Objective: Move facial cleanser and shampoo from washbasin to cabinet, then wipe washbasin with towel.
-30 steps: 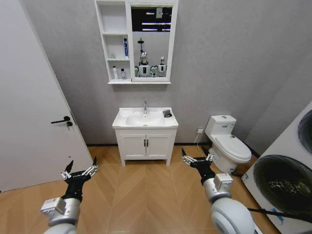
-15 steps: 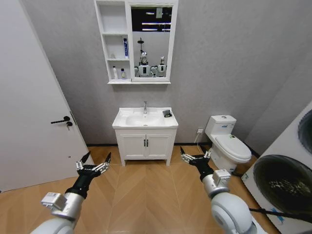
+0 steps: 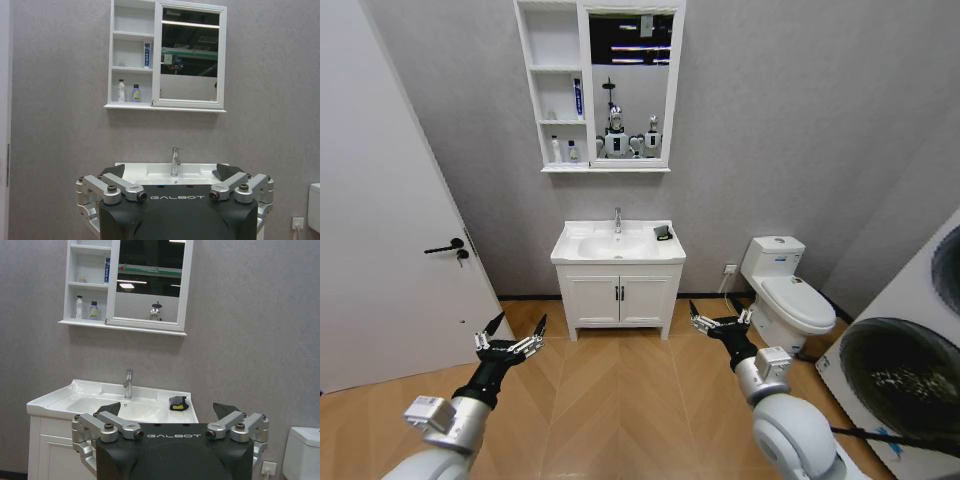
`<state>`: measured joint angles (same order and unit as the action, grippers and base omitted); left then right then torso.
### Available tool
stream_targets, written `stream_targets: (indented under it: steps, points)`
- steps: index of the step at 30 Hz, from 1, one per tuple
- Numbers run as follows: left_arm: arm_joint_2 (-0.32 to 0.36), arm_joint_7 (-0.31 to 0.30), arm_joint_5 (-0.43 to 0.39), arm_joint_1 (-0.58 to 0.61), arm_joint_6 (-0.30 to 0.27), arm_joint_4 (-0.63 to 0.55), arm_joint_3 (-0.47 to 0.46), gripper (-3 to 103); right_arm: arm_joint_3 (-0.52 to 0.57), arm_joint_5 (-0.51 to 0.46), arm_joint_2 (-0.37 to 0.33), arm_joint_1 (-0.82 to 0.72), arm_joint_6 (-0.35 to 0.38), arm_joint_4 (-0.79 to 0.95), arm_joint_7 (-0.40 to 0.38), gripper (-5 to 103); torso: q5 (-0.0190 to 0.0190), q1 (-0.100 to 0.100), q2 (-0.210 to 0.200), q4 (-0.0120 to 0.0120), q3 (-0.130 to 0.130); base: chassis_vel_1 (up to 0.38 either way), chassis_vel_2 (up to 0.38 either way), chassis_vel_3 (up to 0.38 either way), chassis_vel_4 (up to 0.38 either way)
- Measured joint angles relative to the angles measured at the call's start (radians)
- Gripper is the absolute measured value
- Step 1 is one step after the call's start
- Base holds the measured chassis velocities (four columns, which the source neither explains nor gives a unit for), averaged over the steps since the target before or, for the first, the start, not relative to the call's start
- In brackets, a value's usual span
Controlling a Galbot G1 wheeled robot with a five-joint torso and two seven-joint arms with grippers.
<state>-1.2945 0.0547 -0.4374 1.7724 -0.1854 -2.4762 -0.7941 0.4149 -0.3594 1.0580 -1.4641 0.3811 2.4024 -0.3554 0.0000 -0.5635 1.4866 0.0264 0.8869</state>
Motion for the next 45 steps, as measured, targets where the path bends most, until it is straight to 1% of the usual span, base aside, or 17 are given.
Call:
stream_targets:
  steps: [45]
  points:
    - [-0.001, -0.004, 0.001, 0.0, 0.001, 0.0, 0.001, 100, 0.0, 0.0, 0.0, 0.0, 0.001, 0.001, -0.002, 100, 0.0, 0.0, 0.0, 0.0, 0.0, 0.0, 0.0, 0.0, 0.0]
